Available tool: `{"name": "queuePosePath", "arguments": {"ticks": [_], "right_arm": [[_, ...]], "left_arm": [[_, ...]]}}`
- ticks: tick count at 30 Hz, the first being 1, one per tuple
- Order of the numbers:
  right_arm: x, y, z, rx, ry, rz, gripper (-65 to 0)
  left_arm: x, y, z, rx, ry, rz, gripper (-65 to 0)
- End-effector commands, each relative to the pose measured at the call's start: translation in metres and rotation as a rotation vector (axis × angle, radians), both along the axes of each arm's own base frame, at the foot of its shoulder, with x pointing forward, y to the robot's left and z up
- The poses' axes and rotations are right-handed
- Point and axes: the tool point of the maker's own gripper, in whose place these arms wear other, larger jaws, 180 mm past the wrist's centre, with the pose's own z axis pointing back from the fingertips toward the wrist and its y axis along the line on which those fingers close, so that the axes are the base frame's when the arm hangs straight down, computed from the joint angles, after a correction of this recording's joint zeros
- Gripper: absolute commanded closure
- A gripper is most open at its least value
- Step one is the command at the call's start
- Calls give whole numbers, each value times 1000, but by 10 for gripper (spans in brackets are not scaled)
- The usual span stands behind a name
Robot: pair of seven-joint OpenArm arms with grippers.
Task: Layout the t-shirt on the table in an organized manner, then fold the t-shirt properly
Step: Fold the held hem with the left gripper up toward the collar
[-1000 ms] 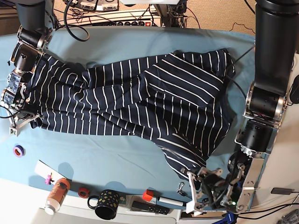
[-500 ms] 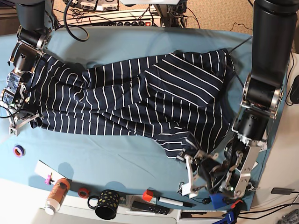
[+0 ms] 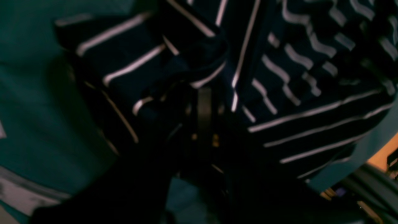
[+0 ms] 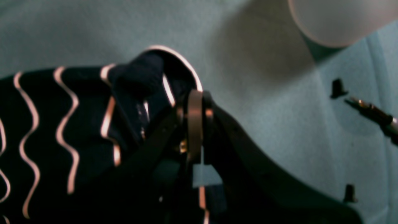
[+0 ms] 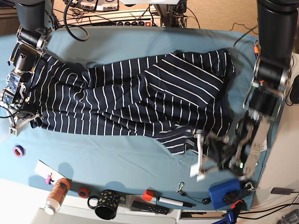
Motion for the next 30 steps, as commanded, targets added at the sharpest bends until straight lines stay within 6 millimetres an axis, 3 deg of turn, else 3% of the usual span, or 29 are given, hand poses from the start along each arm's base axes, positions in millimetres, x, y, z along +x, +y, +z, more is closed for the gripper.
{"name": "queuePosePath", "arguments": {"ticks": [1, 5, 7, 12, 17, 22, 30], "right_arm": [[11, -14, 27, -35, -65, -7, 0], [11, -14, 27, -34, -64, -7, 0], [11, -14, 27, -34, -64, -7, 0], [10, -14, 26, -32, -57, -8, 0], [10, -14, 26, -31, -56, -8, 0], [10, -13, 26, -28, -59, -9, 0], [10, -13, 25, -28, -57, -9, 0]], "left_arm": [[6, 3, 12, -2, -47, -4, 0], [-16, 16, -17, 51, -37, 58, 0], [-23, 22, -21, 34, -57, 114, 0], [-29, 50, 4, -79, -206, 325, 0], [-51, 75, 24, -149, -311, 426, 0], [-83, 62, 26, -178, -339, 395, 0], [-128, 3, 51, -335, -398, 353, 0]]}}
